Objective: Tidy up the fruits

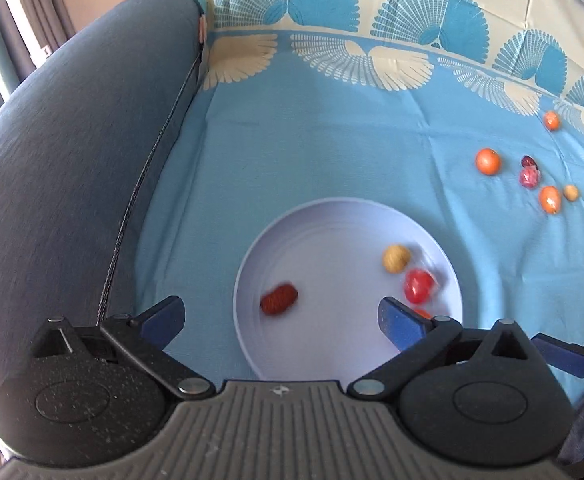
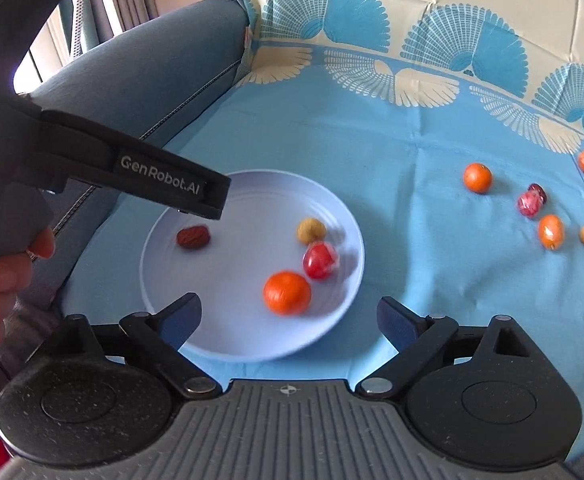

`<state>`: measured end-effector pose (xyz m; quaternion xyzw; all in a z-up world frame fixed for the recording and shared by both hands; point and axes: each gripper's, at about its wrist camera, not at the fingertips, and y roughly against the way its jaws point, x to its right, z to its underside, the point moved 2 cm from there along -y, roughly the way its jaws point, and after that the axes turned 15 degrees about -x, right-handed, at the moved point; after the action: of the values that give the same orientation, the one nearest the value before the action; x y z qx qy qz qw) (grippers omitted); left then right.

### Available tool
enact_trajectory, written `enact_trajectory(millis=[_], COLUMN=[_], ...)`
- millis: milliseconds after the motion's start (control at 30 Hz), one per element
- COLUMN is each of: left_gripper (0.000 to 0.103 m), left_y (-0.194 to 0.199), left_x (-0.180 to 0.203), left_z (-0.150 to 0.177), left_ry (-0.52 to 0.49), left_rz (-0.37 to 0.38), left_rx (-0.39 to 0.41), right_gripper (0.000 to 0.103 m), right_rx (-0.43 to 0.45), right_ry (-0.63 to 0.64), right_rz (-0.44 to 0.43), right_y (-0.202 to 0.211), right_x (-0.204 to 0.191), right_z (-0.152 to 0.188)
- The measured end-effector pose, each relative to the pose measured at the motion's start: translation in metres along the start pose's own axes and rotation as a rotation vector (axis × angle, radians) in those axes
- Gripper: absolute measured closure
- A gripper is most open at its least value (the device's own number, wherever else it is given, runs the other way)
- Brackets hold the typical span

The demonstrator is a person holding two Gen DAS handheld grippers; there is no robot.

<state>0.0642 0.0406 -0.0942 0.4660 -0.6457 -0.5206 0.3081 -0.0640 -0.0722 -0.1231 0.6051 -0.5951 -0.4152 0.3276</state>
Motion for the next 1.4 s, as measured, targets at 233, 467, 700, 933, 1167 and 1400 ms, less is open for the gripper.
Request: enact_trajectory(millis=[233,467,700,933,1167,1400], left_gripper=[0.0,0.0,0.0,0.0,0.0,0.0], left_y=[0.047,0.082,0.11,0.126,0.129,0.129], left_x=[-0.002,-0.006,-0.003,0.003,0.008,0.009], left_z=[0.054,0.105,0.129,0.134,0.139,0.138], left_ry=[0.016,0.04,0.046,0.034,0.021,0.017], left_rz=[-0.047,-0.047,-0.055,-0.064,-0.07,-0.071], left_rx=[0.007,0.031,0.082,0.121,0.125,0.125], right_gripper=[0.001,0.001,0.001,0.001,0.001,0.001], right_rx=[0.07,0.139,0.21,0.257,0.272,0.273], right_ry=[0.0,0.028,0.036,0.052,0.037,0.035], right_rz=[0.014,0.038,0.059,0.06,0.062,0.062], right_y=[0.051,0.09,0.121,0.135,0.14,0.139], right_x=[-0.012,-0.02,-0.022,-0.025,-0.022,-0.022], right_z=[0.032,0.061,0.078,0.087,0.09,0.091])
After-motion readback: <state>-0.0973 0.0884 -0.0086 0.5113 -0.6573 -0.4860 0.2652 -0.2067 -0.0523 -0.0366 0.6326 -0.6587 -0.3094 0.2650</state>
